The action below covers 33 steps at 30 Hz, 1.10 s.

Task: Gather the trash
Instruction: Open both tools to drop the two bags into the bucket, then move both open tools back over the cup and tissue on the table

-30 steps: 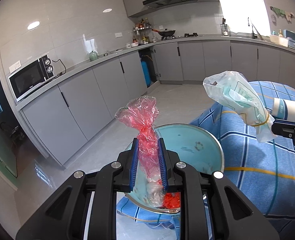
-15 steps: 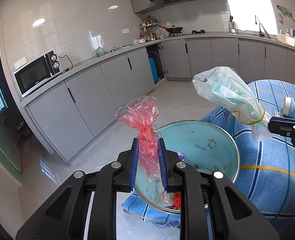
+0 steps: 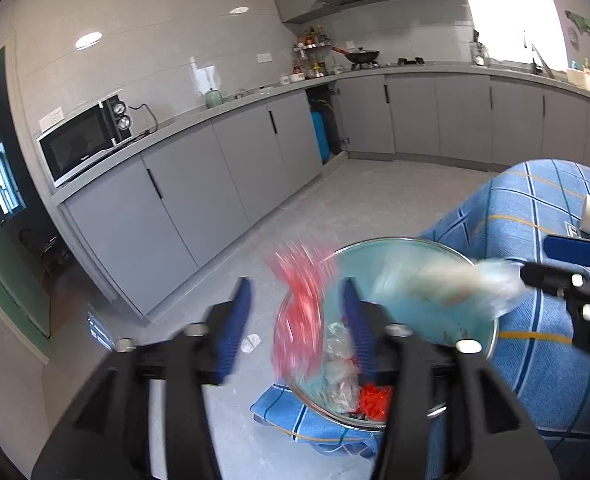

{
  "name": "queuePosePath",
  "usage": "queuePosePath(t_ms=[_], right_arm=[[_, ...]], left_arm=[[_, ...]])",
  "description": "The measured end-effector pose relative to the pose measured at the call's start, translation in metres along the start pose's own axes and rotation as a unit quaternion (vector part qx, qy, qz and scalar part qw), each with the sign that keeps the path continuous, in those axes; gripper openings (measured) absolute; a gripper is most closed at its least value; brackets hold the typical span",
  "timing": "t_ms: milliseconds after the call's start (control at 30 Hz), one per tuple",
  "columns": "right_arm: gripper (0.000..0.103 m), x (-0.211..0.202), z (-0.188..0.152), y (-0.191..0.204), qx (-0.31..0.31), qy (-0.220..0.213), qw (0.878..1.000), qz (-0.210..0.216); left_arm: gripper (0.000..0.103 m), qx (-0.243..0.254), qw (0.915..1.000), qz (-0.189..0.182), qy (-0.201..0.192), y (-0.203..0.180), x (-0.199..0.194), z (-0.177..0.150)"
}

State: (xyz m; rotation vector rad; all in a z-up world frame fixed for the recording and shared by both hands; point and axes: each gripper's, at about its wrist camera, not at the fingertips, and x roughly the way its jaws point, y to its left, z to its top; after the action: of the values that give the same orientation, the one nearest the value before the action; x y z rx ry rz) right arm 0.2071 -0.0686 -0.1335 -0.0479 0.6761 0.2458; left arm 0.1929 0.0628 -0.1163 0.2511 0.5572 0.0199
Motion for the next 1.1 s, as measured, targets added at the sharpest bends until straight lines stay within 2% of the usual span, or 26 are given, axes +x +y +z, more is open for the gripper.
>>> queuePosePath(t_ms=[167,267,467,733,767,900,1100], right_arm=[[0.043,-0.006,-0.006,-0.007,0.008,0.002,1.000,-0.005],[0.047,-0.015,-0.012,-0.013,0.014,-0.002,1.000,-0.014],[0.052,-0.040,-0.034,-0.043,0.041,-0.002,0.997,-0.067],[0.057,-0.069,-0.057,-0.096,0.098,-0.007,0.987,-0.130],[0.059,-0.074,-0.060,-0.103,0.106,-0.008,0.985,-0.138],[0.060,-0.086,-0.071,-0.128,0.135,-0.008,0.976,-0.169],[0.065,-0.105,-0.087,-0.174,0.190,-0.004,0.956,-0.224]], left_arm=[[0.065,-0.002,1.0000,0.002,0.001,0.001,0.001,0.000],[0.066,-0.001,1.0000,-0.005,0.000,-0.002,0.000,0.000],[0.072,0.012,0.9996,-0.025,0.000,-0.022,-0.005,-0.004],[0.075,0.041,0.9965,-0.072,-0.012,-0.074,-0.020,0.002],[0.078,0.043,0.9960,-0.077,-0.014,-0.080,-0.021,0.003],[0.079,0.057,0.9932,-0.099,-0.025,-0.108,-0.025,0.010],[0.081,0.076,0.9884,-0.127,-0.032,-0.152,-0.027,0.018]])
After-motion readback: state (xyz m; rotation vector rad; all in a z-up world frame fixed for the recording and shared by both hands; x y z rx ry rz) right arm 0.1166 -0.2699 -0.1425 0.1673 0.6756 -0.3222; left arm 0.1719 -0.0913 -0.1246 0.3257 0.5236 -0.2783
